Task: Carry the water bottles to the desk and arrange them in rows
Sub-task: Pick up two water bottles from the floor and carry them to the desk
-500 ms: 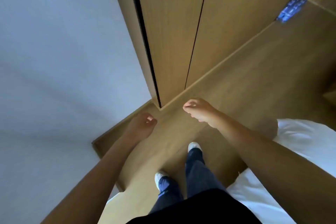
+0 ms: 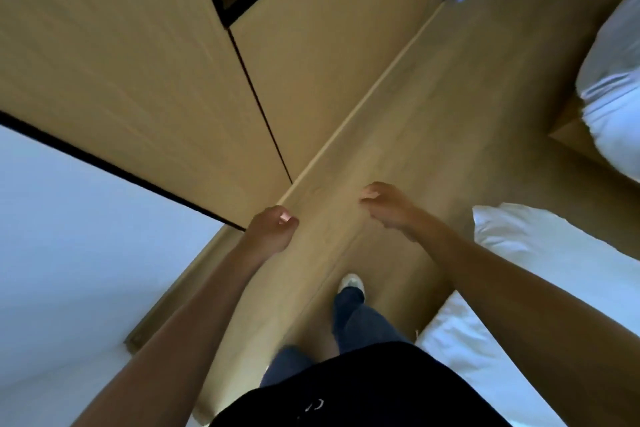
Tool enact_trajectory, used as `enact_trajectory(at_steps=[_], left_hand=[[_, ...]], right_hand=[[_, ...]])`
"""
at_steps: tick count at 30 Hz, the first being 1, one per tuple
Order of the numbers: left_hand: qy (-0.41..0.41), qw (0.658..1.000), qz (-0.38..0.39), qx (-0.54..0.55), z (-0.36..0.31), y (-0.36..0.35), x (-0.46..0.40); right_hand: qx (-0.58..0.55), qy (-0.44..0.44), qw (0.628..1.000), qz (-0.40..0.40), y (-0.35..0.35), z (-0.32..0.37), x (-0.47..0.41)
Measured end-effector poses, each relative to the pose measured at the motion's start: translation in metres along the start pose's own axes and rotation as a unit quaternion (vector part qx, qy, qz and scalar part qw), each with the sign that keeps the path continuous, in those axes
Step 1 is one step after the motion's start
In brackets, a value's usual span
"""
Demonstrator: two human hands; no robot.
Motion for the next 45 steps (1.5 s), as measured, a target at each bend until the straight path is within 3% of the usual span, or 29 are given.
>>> enact_trajectory(at_steps=[11,20,28,36,45], left_hand=[[-0.054,0.991,0.106,-0.06,-0.167,-0.037,-0.125],[-0.079,0.979,0.16,-0.103,-0.283,-0.012,-0.26],[-0.088,0.97,0.185,-0.134,-0.382,0.02,-0.366],[-0.095,0.963,0.201,-0.153,-0.477,0.006,-0.452],[-0.071,0.965,0.195,-0.162,-0.64,-0.034,-0.572]], right_hand=[[-0.134,-0.102,0.982,-0.082,0.159,-0.048,-0.037],[-0.209,-0.114,0.961,-0.144,0.279,-0.014,-0.129],[-0.252,-0.128,0.945,-0.167,0.379,0.04,-0.202],[-0.291,-0.154,0.929,-0.167,0.477,0.031,-0.261],[-0.29,-0.134,0.933,-0.168,0.667,0.025,-0.35]])
Point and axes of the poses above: each hand's wrist, its own x-axis away from the middle knuckle, its own y-axis out of the back of the hand, z = x × y, the point moved 3 cm from there along -x, towards the middle knuckle, and after that the axes turned 7 degrees about z, right-handed, at the moved point
